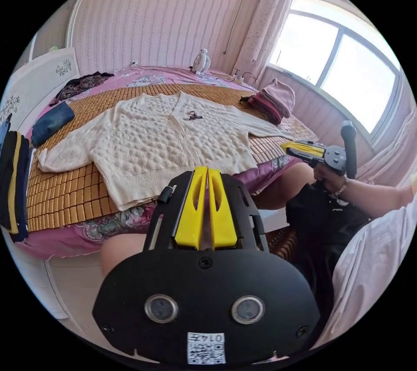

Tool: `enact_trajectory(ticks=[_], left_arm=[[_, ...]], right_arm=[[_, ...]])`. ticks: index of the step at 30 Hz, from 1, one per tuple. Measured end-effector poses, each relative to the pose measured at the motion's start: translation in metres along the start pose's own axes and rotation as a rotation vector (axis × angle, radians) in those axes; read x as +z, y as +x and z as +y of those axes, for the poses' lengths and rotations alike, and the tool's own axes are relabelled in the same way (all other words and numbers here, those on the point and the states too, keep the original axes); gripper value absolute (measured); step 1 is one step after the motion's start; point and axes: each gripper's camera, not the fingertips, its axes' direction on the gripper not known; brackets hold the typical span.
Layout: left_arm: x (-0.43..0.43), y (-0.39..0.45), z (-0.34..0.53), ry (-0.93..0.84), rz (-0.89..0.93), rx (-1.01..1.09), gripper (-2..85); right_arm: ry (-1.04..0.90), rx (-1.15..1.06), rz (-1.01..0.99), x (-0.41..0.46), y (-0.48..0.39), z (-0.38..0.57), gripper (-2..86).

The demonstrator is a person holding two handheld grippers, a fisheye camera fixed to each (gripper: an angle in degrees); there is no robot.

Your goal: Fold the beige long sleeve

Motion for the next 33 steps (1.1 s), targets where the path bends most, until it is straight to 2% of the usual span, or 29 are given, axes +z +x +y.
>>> enact_trajectory(ticks=[2,8,14,21,23,29,33], left_arm=[[-0.018,-0.005,0.019,0.097,0.043,-0.007,-1.0],[-0.053,-0.005,0.063,0.296,0.017,0.054,-1.0],[-0.056,-0.01,0.077,0.257,-0.061,0.1,-0.9],[-0.06,-0.065,0.08,0.26,-0.152,0.021,2.2],[-0.05,-0.098,0.079,0.215,-0.201,-0.047,5.8],[-0.013,-0.174,0.074,0.137,-0.206,-0.221,6.4],[0.01,-0.209,0.094,0.128,-0.222,-0.368,6.4]], right_arm=[[0.048,0.011,-0.012,-0.01,-0.004,0.005,-0.9],[0.2,0.114,-0.057,-0.026,0.002,0.016,-0.7],[0.218,0.073,-0.072,-0.015,-0.022,0.007,2.2],[0.153,-0.082,-0.134,0.018,-0.066,-0.011,5.2],[0.122,-0.154,-0.168,0.031,-0.084,-0.019,5.9],[0.01,-0.297,-0.355,0.068,-0.138,-0.052,7.2],[0.013,-0.361,-0.391,0.085,-0.176,-0.08,7.5]])
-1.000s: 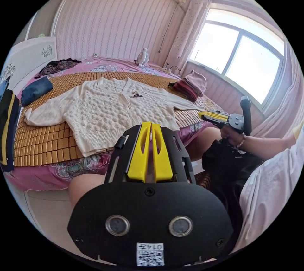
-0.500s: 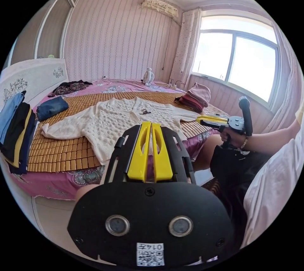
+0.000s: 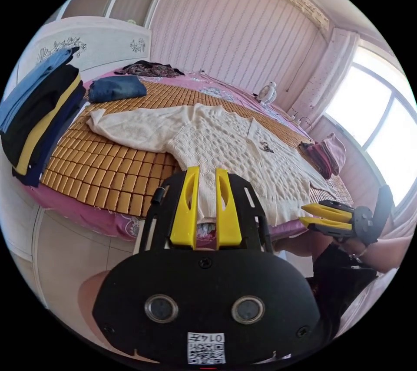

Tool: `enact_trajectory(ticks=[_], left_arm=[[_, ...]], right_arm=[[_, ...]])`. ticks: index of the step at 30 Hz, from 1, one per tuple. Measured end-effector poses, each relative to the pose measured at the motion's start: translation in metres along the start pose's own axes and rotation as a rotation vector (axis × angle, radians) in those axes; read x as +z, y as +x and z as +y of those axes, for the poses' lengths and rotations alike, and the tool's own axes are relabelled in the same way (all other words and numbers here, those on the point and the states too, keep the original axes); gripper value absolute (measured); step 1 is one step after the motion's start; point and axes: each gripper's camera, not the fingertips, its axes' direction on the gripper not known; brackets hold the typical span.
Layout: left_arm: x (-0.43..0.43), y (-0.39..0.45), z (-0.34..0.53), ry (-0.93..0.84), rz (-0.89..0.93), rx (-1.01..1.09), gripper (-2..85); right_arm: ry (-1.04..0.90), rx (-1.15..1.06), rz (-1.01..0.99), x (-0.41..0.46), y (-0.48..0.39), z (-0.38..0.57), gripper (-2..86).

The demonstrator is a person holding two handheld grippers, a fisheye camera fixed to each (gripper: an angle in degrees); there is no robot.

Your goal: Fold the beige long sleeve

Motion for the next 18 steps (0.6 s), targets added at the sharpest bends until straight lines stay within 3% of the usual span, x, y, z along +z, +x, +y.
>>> enact_trajectory(ticks=[6,10,18], left_arm=[[0.039,-0.021,0.003,-0.148,-0.022,0.013,7.5],[0.069,-0.031,0.005,-0.263,-0.084,0.033,7.7],[0.071,-0.05,0.009,-0.188,-0.074,0.027,0.1]], right_arm=[[-0.097,-0.103,-0.018,0.062,-0.024,-0.038,6.3],[-0.199,-0.079,0.043,0.095,-0.015,-0.047,0.0],[-0.146,-0.026,-0.041,0.093,0.007,-0.05,-0.9]])
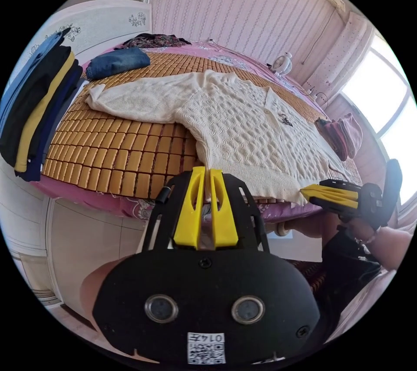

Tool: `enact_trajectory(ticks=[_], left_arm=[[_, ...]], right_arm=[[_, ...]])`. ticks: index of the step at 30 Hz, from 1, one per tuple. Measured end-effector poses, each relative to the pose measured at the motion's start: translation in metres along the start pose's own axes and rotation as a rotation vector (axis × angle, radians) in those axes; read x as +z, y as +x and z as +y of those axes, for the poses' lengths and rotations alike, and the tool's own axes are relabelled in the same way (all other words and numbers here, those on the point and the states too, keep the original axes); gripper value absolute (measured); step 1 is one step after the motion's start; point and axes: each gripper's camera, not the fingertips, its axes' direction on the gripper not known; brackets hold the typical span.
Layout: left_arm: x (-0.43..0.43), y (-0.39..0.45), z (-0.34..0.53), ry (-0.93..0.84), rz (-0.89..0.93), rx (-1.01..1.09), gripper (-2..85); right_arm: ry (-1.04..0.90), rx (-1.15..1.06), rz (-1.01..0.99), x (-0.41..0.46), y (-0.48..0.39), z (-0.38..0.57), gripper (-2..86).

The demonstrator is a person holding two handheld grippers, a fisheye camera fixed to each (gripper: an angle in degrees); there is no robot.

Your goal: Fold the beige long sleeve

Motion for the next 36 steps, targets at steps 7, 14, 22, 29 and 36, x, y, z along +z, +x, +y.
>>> enact_trajectory(ticks=[7,14,22,29,36], left_arm=[[0.029,-0.015,0.008,-0.08,-0.013,0.009,0.4],[0.011,-0.042,0.026,0.125,0.004,-0.044,3.0],[0.004,-0.08,0.045,0.275,-0.031,-0.163,3.5],[-0.02,-0.115,0.022,0.472,-0.042,-0.204,4.1],[-0.005,-0.202,-0.008,0.494,-0.137,-0.36,4.2]], right_arm=[[-0.057,0.039,-0.016,0.039,0.009,-0.002,-0.5],[0.048,0.1,-0.021,0.024,0.027,0.017,4.6],[0.072,0.247,-0.069,0.021,0.058,0.047,6.2],[0.069,0.283,-0.067,0.036,0.071,0.042,7.8],[0.063,0.182,-0.06,0.043,0.077,-0.008,8.2]])
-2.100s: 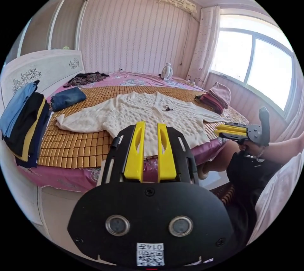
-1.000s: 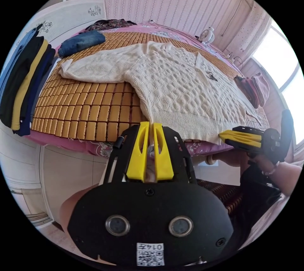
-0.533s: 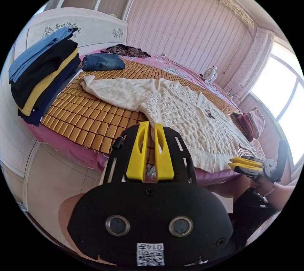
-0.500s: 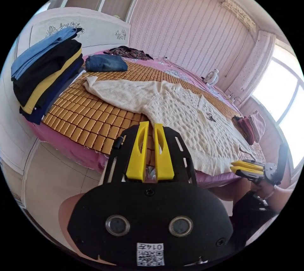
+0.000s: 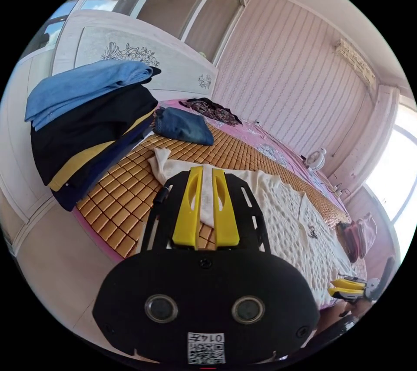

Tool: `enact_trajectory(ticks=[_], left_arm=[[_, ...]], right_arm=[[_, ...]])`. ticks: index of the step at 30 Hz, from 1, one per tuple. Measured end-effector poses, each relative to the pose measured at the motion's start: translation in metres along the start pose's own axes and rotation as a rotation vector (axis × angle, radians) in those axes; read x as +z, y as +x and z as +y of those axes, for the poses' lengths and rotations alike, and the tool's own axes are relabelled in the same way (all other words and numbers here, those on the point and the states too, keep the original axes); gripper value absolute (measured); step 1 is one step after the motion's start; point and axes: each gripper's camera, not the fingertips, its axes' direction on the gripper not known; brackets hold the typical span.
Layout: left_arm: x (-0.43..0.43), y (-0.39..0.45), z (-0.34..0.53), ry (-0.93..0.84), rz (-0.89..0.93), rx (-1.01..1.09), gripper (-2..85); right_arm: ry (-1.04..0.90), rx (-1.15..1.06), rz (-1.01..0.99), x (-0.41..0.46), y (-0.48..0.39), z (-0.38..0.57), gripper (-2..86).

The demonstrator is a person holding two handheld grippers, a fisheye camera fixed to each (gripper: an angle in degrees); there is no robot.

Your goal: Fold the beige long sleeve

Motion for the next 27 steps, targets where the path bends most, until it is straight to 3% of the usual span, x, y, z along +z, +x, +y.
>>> enact_trajectory(ticks=[6,13,19,27], left_arm=[[0.036,-0.065,-0.004,-0.019,-0.115,-0.07,5.7],[0.077,-0.103,-0.016,-0.119,-0.08,-0.13,6.5],[0.114,-0.113,-0.022,-0.23,-0.033,-0.137,7.2],[0.134,-0.108,-0.039,-0.217,-0.092,-0.17,6.5]], right_arm=[[-0.001,-0.148,-0.062,0.026,-0.01,-0.075,8.1],[0.039,-0.403,-0.206,0.092,-0.075,-0.216,8.2],[0.063,-0.43,-0.348,0.158,-0.146,-0.342,8.5],[-0.047,-0.527,-0.269,0.242,-0.248,-0.406,9.9]])
